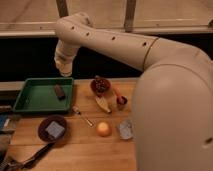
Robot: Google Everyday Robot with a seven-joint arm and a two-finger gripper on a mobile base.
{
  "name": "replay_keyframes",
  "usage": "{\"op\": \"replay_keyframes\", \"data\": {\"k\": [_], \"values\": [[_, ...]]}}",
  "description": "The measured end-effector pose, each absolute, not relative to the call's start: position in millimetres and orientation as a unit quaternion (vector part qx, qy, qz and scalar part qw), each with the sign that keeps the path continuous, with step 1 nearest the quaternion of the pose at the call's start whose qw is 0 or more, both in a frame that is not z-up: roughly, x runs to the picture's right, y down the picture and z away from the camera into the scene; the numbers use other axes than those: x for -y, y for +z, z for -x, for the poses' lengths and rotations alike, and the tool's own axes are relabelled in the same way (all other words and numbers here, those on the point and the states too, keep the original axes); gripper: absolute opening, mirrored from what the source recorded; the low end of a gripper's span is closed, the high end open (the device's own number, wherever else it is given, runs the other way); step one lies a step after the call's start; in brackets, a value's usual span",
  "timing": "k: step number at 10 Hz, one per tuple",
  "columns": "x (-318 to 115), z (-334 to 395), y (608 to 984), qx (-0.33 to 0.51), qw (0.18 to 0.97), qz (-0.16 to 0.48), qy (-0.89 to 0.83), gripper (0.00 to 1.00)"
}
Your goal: Stack cups into tray
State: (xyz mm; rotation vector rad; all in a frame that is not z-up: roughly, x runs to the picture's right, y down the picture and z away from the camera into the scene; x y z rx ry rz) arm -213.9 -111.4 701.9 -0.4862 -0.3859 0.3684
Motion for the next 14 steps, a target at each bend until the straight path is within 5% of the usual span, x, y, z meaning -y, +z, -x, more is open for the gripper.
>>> {"op": "replay_keyframes", "data": {"k": [6,14], "values": [[60.7,268.0,741.9,0.183,0.913,0.342,0.123,0.00],[50.9,272.0,739.6,0.188,0.910,0.346,0.127,0.00]]}}
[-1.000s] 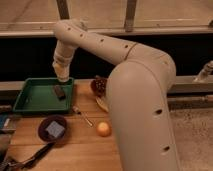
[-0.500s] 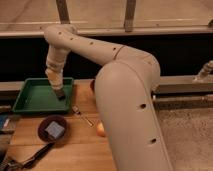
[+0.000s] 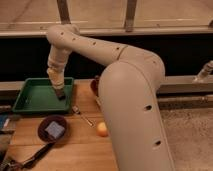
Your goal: Stack cups into tray
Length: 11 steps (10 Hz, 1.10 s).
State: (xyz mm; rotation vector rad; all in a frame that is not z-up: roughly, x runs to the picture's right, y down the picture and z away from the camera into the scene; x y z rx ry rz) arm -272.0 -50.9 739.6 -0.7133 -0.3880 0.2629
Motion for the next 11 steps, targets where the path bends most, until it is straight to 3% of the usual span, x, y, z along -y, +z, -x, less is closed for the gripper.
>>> {"op": "replay_keyframes", "data": {"k": [7,11], "values": [[-32.7,293.0,795.5,0.203,0.872,0.426,0.133,0.00],[-57.0,298.1,832.5,0.196,0.856,0.455,0.144,0.00]]}}
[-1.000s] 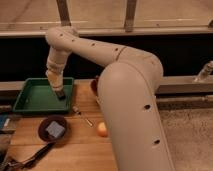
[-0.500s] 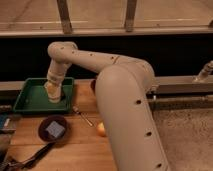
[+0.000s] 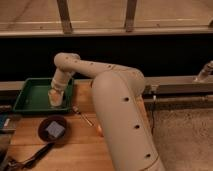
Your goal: Stack cups into tray
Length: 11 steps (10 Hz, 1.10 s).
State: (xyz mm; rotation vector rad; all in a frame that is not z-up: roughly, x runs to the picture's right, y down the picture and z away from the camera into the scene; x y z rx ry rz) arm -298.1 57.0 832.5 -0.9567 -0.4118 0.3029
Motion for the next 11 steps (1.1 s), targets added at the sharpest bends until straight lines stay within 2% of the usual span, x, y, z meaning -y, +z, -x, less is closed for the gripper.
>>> {"op": "replay_keyframes", "data": {"k": [1,2,7,8,9,11], "values": [[-57.0,297.9,836.1,0.192,0.857,0.455,0.144,0.02],[-54.8,297.2,837.2,0.186,0.861,0.452,0.143,0.10],[-51.8,302.2,838.6,0.175,0.868,0.446,0.130,0.62],[-53.1,305.5,839.0,0.176,0.867,0.448,0.126,0.70],[-56.7,309.9,838.4,0.176,0.867,0.451,0.121,0.76],[-58.2,308.2,836.5,0.174,0.868,0.450,0.118,0.77]]}}
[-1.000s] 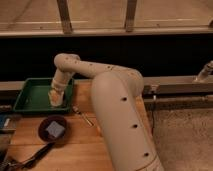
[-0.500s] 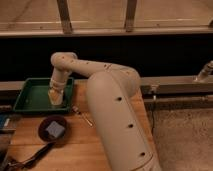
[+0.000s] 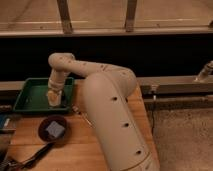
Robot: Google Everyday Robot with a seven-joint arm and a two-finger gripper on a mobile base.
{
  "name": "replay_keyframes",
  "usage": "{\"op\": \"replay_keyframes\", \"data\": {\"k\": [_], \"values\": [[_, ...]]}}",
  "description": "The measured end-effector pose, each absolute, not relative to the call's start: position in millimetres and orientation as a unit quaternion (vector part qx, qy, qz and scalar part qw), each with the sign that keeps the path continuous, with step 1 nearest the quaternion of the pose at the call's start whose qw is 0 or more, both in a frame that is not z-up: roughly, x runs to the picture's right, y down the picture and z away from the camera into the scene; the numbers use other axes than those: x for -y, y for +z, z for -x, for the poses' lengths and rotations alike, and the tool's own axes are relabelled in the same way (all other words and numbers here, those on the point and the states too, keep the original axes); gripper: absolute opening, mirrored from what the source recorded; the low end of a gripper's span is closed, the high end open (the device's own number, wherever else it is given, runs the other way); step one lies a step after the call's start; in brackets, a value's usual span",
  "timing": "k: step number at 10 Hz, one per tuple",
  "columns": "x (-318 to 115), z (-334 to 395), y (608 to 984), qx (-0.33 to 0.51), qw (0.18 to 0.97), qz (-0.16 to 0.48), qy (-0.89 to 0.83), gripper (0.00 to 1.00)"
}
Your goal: Stack cups into tray
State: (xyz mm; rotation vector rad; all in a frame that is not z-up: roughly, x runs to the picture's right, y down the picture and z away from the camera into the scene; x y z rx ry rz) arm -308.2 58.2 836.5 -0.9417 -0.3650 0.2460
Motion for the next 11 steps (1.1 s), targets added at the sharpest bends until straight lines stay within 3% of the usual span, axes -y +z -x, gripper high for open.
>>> {"op": "replay_keyframes", "data": {"k": [4,8,11], "values": [[-49.0,302.3,810.4,0.172,0.878,0.432,0.113,0.77],[4.9,299.1,754.6,0.157,0.913,0.360,0.107,0.77],[26.9,292.3,738.5,0.150,0.925,0.329,0.115,0.77]]}}
